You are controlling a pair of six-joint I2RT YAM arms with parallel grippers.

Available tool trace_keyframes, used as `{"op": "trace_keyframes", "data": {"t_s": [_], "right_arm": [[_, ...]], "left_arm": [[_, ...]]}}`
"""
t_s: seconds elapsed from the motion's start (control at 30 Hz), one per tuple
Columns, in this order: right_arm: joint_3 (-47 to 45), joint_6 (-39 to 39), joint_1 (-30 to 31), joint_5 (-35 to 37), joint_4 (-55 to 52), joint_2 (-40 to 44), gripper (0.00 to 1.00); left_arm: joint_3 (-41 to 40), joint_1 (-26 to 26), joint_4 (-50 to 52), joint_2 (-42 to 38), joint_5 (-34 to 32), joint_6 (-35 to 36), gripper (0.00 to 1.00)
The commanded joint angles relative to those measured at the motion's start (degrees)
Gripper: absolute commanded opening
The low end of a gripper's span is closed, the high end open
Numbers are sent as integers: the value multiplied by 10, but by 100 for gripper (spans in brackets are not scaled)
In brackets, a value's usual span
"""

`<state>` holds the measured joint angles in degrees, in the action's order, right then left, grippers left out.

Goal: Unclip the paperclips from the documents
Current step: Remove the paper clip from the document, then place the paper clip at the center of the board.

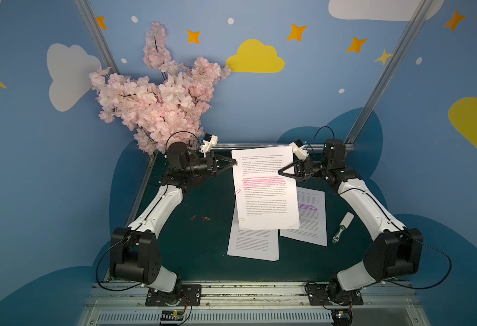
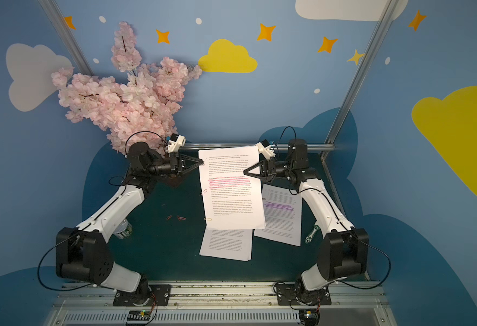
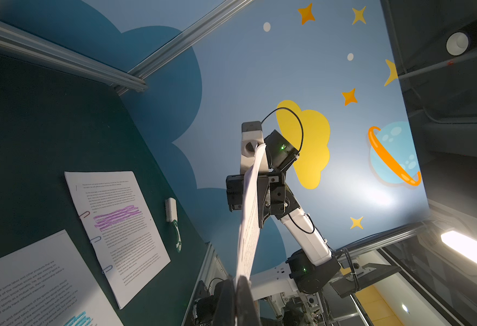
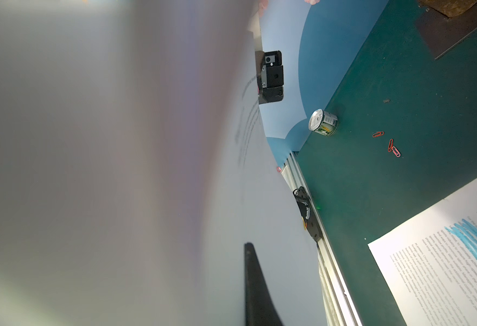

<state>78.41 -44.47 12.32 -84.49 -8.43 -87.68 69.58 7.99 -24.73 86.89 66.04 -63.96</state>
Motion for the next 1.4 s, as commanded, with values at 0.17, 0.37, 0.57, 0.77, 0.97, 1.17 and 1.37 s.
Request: {"op": "trace_keyframes", "data": {"t_s": [0.17,0.37,0.57,0.77,0.97,1.17,1.37], "right_arm": [[-4,15,-26,-25,-4,4,0],[-9,20,-30,-27,-8,7,0],[-16,25,-35,-27,-15,14,0],[-23,27,-36,-23,-18,18,0],[-20,48,-37,-10,-39,13,0],[-12,84,-23,13,-86,1,0],[11,134,9,45,-170,-8,0]], "left_arm": [[-4,-23,-15,10,-19,-1,3],[-3,-24,-13,15,-20,-1,3],[-3,-29,-4,14,-20,3,3],[-1,-30,1,14,-19,7,3],[-8,-29,269,-4,-80,191,3],[-80,-30,474,20,-267,332,3],[-121,-30,486,99,-352,343,3]]}}
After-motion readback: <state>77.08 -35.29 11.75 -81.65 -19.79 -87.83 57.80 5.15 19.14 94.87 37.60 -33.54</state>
